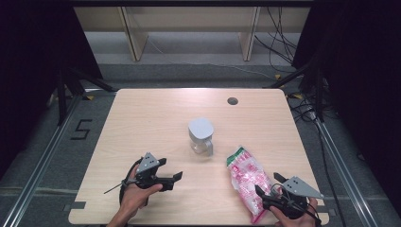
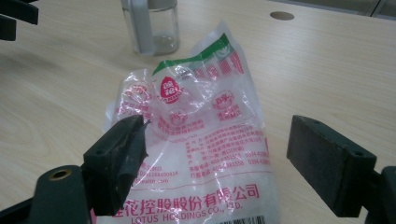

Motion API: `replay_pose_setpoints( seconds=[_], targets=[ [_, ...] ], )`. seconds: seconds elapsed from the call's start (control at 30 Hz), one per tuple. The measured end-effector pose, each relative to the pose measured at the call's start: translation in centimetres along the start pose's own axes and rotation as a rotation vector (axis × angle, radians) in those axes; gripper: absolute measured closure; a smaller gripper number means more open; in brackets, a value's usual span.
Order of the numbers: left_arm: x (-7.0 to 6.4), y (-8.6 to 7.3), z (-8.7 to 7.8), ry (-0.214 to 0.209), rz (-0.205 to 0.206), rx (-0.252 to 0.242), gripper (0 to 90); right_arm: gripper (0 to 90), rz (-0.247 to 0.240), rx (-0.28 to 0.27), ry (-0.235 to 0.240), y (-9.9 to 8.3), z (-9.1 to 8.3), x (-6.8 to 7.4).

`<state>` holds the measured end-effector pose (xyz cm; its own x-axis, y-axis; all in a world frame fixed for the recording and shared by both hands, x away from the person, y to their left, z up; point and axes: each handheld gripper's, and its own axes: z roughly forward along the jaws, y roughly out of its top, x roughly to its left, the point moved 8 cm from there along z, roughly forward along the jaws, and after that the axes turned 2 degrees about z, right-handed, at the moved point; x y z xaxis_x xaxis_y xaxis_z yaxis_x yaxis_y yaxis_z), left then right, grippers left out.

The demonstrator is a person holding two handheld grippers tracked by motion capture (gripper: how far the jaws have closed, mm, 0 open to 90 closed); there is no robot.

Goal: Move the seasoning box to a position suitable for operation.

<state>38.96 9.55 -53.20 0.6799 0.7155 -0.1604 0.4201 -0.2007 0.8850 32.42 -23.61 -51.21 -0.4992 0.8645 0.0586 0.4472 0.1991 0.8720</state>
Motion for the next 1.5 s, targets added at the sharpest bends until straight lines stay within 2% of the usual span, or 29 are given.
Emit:
replay_pose_setpoints(
  seconds=[0.13, 0.17, 0.27, 0.3, 0.33, 0.4, 0.43, 0.47, 0.53, 0.57, 0.63, 0.73, 0.77, 0.8, 0.83, 0.87, 0.9, 0.97, 1.0, 1.03, 1.07, 1.1, 1.2, 1.23, 1.33, 1.37, 1.4, 1.47, 1.5],
  targets=[
    [-0.3, 0.0, 0.1, -0.015, 0.001, 0.0, 15.0, 20.0, 0.008, -0.003, 0.0, 0.0, 0.0, 0.0],
    [-0.5, 0.0, 0.3, -0.017, -0.009, -0.003, 14.9, 19.8, -0.01, 0.002, -0.009, -0.1, 0.0, -0.1],
    [-0.4, -0.1, 0.2, -0.007, -0.013, 0.001, 14.7, 19.7, 0.008, -0.003, -0.022, 0.0, -0.2, -0.2],
    [-0.4, -0.1, 0.3, -0.001, -0.013, -0.001, 14.8, 19.7, 0.04, 0.001, -0.031, -0.1, -0.2, -0.1],
    [-0.4, -0.1, 0.3, -0.001, -0.013, -0.001, 14.8, 19.8, 0.003, -0.012, -0.024, 0.1, -0.1, -0.4],
    [-0.5, -0.1, 0.3, -0.001, -0.005, 0.001, 14.8, 20.3, 0.013, 0.002, -0.037, -0.1, -0.4, -0.4],
    [-0.6, 0.0, 0.4, -0.01, -0.008, -0.005, 14.8, 21.6, 0.047, -0.002, -0.034, -0.1, -0.4, -0.2],
    [-0.6, -0.1, 0.4, -0.006, -0.007, 0.0, 14.9, 22.3, 0.048, -0.006, -0.034, 0.0, -0.4, -0.2],
    [-0.8, -0.1, 0.6, -0.02, -0.006, 0.005, 15.1, 21.8, 0.043, -0.001, -0.034, -0.1, -0.3, -0.3],
    [-1.0, -0.1, 0.6, -0.024, -0.014, 0.007, 15.1, 22.0, 0.008, -0.006, -0.02, 0.0, -0.1, -0.4],
    [-1.3, 0.0, 0.9, -0.033, -0.007, 0.008, 15.2, 22.1, 0.032, -0.014, -0.039, 0.1, -0.3, -0.3],
    [-1.5, 0.3, 1.2, -0.034, -0.003, 0.003, 16.6, 21.4, 0.011, -0.028, -0.042, 0.3, -0.3, -0.5],
    [-1.7, 0.5, 1.5, -0.032, 0.005, 0.002, 18.3, 21.4, 0.035, -0.002, -0.044, 0.0, -0.5, -0.3],
    [-2.0, 0.7, 1.8, -0.042, 0.015, -0.002, 22.4, 21.0, 0.02, -0.006, -0.047, 0.0, -0.4, -0.4],
    [-2.3, 0.9, 2.0, -0.048, 0.029, -0.002, 22.4, 21.0, 0.02, -0.006, -0.047, 0.0, -0.4, -0.4],
    [-2.5, 1.1, 2.2, -0.052, 0.041, 0.001, 24.6, 20.4, -0.014, -0.015, -0.043, 0.1, -0.4, -0.7],
    [-2.7, 1.3, 2.5, -0.061, 0.04, -0.005, 25.6, 20.1, 0.047, -0.01, -0.044, 0.1, -0.4, -0.2],
    [-3.0, 1.7, 3.0, -0.063, 0.053, -0.011, 27.3, 19.6, 0.039, -0.016, -0.047, 0.1, -0.3, -0.3],
    [-3.4, 2.0, 3.8, -0.072, 0.07, -0.006, 30.6, 18.8, -0.016, -0.009, -0.052, 0.1, -0.4, -0.8],
    [-3.4, 2.0, 3.8, -0.072, 0.07, -0.006, 33.4, 18.8, -0.016, -0.009, -0.052, 0.1, -0.4, -0.8],
    [-3.7, 2.3, 4.3, -0.081, 0.086, -0.007, 33.4, 18.8, 0.035, -0.016, -0.048, 0.2, -0.3, -0.4],
    [-4.1, 2.7, 5.1, -0.084, 0.117, -0.006, 39.0, 18.8, -0.007, -0.014, -0.054, 0.1, -0.4, -0.7],
    [-4.5, 2.9, 5.9, -0.099, 0.109, -0.006, 45.5, 18.8, -0.007, -0.016, -0.055, 0.1, -0.4, -0.7],
    [-4.4, 3.1, 6.4, -0.101, 0.129, -0.004, 47.6, 18.9, 0.003, -0.014, -0.049, 0.1, -0.4, -0.7],
    [-4.2, 3.7, 7.6, -0.078, 0.133, -0.008, 51.0, 19.2, -0.009, -0.019, -0.044, 0.2, -0.3, -0.7],
    [-4.3, 3.8, 7.9, -0.076, 0.109, -0.013, 52.6, 19.1, 0.026, -0.004, -0.05, 0.0, -0.5, -0.4],
    [-4.3, 4.0, 8.2, -0.072, 0.113, -0.01, 54.8, 19.1, -0.01, -0.015, -0.051, 0.1, -0.4, -0.7],
    [-4.1, 4.2, 8.8, -0.074, 0.143, 0.003, 56.3, 19.4, 0.011, -0.022, -0.041, 0.2, -0.2, -0.5],
    [-4.1, 4.2, 9.0, -0.069, 0.118, 0.005, 56.9, 19.5, 0.01, -0.02, -0.033, 0.2, -0.1, -0.4]
  ],
)
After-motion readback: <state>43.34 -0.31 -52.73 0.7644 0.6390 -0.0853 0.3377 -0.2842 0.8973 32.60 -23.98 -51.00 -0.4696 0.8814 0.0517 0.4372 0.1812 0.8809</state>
